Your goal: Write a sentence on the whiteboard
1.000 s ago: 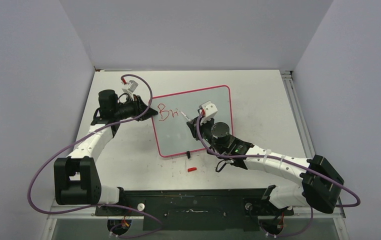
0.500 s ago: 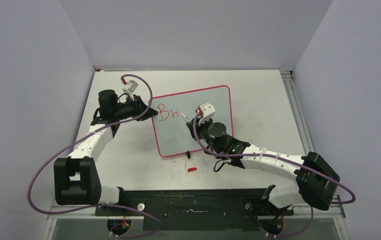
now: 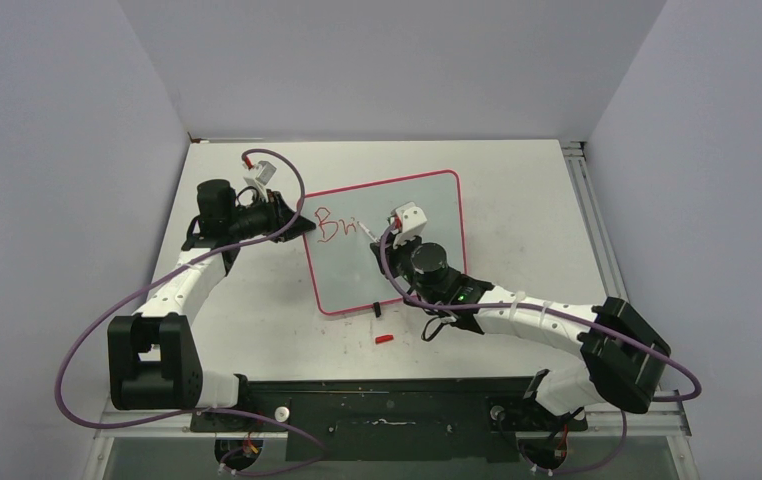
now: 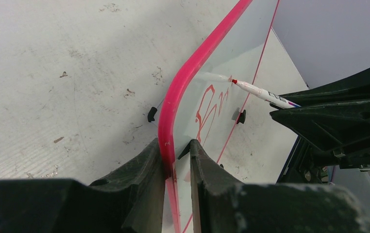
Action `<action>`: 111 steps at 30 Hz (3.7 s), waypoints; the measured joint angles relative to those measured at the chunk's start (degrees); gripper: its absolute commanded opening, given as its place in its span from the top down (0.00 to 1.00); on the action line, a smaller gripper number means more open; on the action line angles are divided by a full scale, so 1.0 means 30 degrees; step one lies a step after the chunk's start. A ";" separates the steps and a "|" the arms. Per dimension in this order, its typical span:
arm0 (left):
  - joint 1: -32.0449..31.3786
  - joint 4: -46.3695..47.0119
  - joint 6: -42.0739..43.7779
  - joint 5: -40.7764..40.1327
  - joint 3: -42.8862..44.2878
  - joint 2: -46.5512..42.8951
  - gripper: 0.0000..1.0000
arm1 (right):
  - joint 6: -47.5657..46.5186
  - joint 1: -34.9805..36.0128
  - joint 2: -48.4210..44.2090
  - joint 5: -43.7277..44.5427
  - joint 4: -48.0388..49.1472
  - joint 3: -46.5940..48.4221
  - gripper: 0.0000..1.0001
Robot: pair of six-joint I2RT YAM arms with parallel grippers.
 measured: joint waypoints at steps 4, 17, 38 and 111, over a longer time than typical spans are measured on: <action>0.0007 -0.0044 0.0000 -0.0029 0.0000 0.0000 0.85 | -0.0095 0.0000 0.0255 -0.0102 0.0168 0.0175 0.95; 0.0007 -0.0044 0.0000 0.0000 0.0000 0.0000 0.85 | -0.0270 0.0364 0.0270 0.0022 0.0160 -0.0051 0.95; 0.0007 -0.0044 0.0000 -0.0015 0.0000 0.0000 0.84 | -0.0328 0.0656 -0.0022 0.1158 0.0073 -0.0568 0.95; 0.0000 -0.0044 0.0000 0.0073 0.0000 -0.0036 0.85 | -0.1362 0.0481 0.0211 0.2295 -0.0401 0.0619 0.95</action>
